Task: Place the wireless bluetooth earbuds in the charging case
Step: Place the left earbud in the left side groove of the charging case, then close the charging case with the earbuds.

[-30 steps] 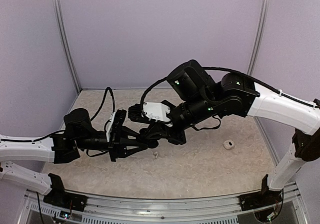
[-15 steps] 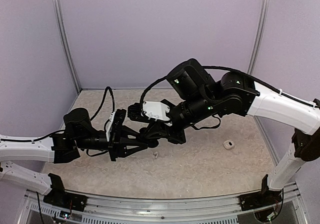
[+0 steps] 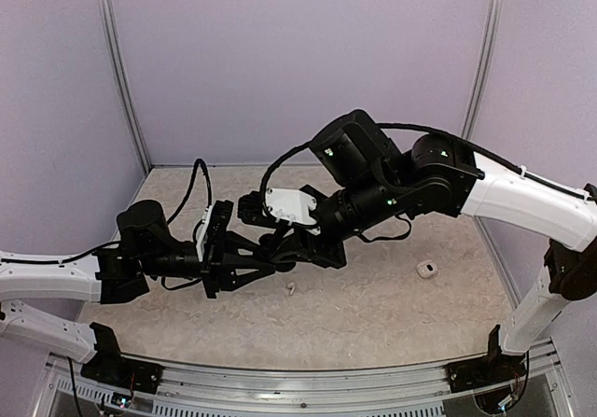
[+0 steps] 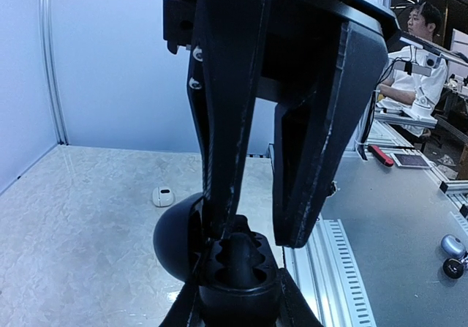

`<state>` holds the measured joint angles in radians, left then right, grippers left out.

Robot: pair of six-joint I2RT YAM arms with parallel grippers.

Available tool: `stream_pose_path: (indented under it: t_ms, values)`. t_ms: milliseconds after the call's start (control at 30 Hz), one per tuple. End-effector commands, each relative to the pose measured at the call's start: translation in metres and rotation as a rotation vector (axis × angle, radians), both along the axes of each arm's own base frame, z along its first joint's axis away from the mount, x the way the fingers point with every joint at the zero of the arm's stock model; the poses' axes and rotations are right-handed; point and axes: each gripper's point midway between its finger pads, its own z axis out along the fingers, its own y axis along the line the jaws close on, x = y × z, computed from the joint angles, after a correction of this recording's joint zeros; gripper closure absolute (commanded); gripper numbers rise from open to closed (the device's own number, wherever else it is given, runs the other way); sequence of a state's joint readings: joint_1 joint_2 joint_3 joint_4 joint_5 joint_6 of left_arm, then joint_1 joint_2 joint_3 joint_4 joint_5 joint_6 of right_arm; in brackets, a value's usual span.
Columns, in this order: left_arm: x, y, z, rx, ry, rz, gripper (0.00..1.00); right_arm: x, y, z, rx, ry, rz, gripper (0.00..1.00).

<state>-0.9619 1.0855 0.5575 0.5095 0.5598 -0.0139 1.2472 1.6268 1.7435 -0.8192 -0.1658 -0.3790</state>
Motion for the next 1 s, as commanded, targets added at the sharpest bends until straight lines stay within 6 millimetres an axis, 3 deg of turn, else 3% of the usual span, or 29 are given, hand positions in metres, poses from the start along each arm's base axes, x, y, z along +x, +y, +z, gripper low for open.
stream_pose_path:
  t_ms: [0,533,800,967]
  values:
    - [0.001,0.001,0.026,-0.069,-0.055,0.005,1.0,-0.003,-0.002,0.008,0.012,-0.011,-0.006,0.74]
    - [0.001,0.002,0.028,-0.078,-0.058,0.007,1.0,-0.003,-0.014,0.056,0.196,-0.02,-0.04,0.72]
    - [-0.001,0.003,0.03,-0.085,-0.062,0.003,1.0,0.026,-0.027,0.049,0.217,0.025,-0.157,0.7]
    - [-0.004,0.006,0.032,-0.1,-0.07,-0.003,1.0,0.056,-0.042,0.048,0.248,0.043,-0.271,0.68]
